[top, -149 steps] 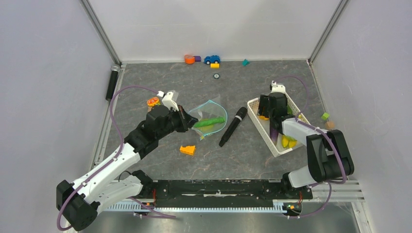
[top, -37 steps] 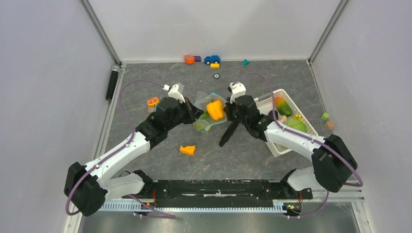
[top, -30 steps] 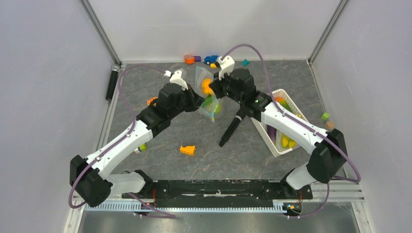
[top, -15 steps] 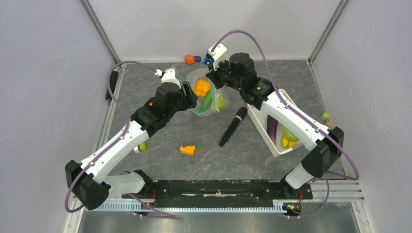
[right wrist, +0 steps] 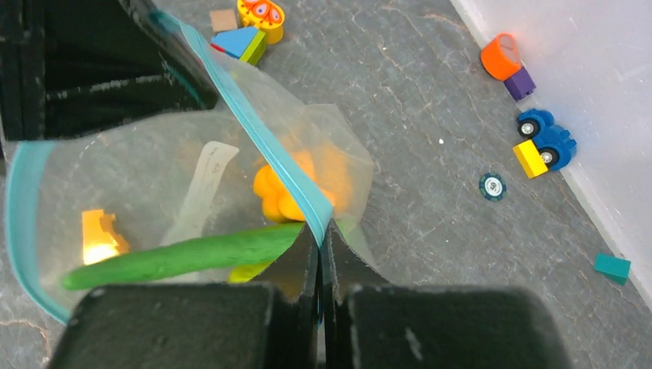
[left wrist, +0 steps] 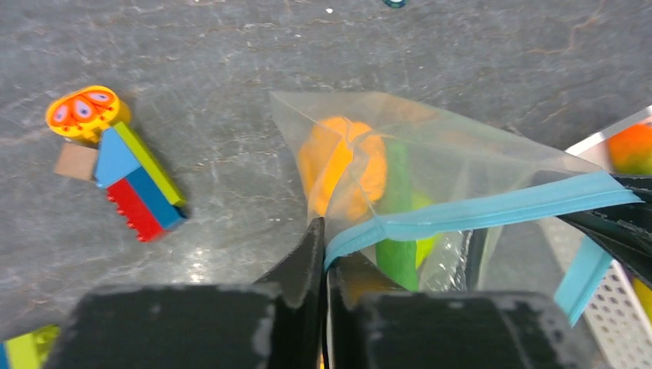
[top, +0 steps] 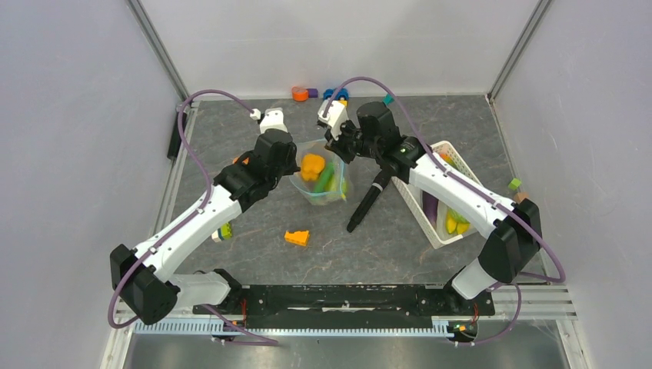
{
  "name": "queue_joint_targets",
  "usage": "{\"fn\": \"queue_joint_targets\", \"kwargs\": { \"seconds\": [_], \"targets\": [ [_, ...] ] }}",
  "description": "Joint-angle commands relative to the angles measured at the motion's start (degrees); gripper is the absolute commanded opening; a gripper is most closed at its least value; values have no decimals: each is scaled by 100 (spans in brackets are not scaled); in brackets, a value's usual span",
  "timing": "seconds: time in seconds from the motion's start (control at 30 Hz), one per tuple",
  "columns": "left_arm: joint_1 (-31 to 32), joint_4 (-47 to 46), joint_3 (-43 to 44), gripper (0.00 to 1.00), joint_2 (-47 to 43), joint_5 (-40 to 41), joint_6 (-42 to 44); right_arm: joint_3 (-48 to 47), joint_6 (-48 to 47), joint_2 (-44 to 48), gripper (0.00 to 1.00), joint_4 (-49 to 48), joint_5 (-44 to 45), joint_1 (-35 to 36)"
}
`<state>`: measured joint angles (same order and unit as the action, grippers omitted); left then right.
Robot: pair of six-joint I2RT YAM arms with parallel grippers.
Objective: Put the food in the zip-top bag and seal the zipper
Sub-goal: Adjust the zipper food storage bag at the center of the board, then pick up the fake vegetable from the bin.
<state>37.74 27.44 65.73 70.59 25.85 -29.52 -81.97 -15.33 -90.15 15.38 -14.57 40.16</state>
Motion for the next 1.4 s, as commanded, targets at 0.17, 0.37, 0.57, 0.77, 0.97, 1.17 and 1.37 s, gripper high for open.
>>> {"fn": "queue_joint_targets", "kwargs": {
  "seconds": [0.17, 0.37, 0.57, 0.77, 0.97, 1.17, 1.37],
  "targets": [
    [14, 157, 82, 2, -187, 709, 4, 796, 61, 370, 22, -233, 2041, -104],
    [14, 336, 62, 2, -317, 1255, -117, 1539, 365, 504, 47, -162, 3847, -295],
    [14, 283, 62, 2, -293, 1126, -126, 1685, 405, 833, 48, -280, 3247, -658],
    [17, -70, 121, 2, -114, -31, -102, 1783, 257, 1200, 72, -1077, 22, -659],
    [16, -6, 78, 2, 146, -167, -95, 1966, 320, 1595, 98, -1053, -960, -663],
    [23, -1, -98, 2, 176, -464, -51, 2500, 977, 2439, 98, -886, 276, -696],
    [23, -67, -277, 2, 31, -508, -14, 3081, 1484, 3027, 98, -622, 3011, -791]
  ]
}}
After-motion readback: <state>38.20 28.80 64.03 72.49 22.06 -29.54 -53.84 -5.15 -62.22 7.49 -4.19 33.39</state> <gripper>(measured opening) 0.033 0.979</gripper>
